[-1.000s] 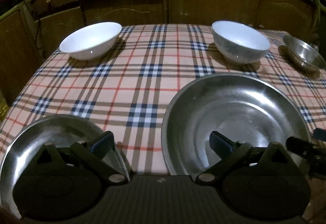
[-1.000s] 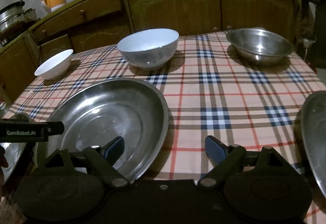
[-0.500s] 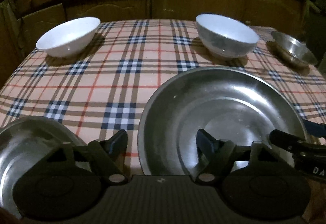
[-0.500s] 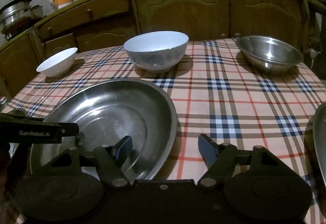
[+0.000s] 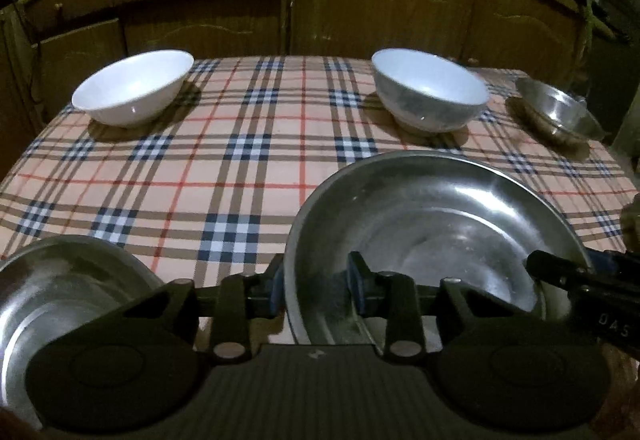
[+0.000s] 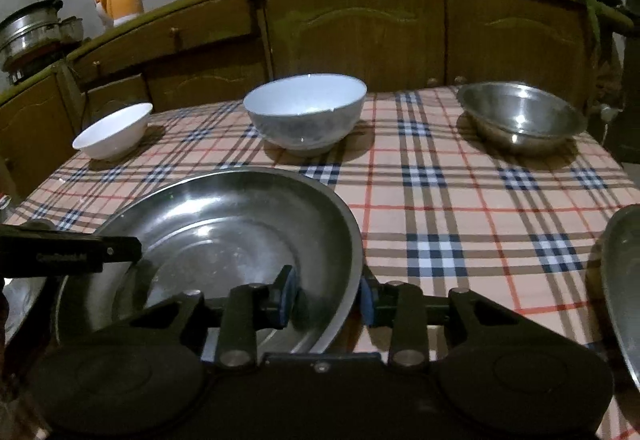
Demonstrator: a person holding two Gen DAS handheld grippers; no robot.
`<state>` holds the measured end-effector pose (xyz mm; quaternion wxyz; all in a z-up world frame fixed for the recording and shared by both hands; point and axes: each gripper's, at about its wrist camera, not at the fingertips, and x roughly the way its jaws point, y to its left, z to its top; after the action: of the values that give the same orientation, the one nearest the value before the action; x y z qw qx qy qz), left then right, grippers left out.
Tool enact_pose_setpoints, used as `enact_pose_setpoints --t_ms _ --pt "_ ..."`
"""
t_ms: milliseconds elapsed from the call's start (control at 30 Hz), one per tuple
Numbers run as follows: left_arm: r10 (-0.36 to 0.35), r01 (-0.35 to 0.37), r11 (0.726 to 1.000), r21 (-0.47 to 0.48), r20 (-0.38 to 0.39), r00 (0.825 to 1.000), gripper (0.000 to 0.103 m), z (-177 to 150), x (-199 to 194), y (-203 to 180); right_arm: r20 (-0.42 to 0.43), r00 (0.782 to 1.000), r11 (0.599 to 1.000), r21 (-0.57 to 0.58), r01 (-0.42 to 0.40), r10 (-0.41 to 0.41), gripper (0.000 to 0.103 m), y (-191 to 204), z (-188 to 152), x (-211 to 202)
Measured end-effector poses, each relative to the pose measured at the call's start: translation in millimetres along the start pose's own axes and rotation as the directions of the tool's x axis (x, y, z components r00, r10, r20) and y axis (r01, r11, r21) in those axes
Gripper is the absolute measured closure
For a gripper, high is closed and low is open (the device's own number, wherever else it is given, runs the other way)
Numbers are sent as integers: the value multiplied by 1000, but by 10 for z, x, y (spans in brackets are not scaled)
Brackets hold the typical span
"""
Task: Organize plates and bowls
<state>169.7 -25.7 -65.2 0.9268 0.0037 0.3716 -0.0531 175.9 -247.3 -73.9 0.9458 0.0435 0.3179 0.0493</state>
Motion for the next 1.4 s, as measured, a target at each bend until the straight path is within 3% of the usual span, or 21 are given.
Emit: enact_pose_setpoints --t_ms 900,1400 --pt "-45 39 998 47 132 990 71 -84 -1094 -310 147 987 997 47 57 -63 62 59 11 -1311" --pt "-49 41 998 52 170 984 71 -212 -1404 -355 189 979 996 60 71 -81 62 101 -39 -1697"
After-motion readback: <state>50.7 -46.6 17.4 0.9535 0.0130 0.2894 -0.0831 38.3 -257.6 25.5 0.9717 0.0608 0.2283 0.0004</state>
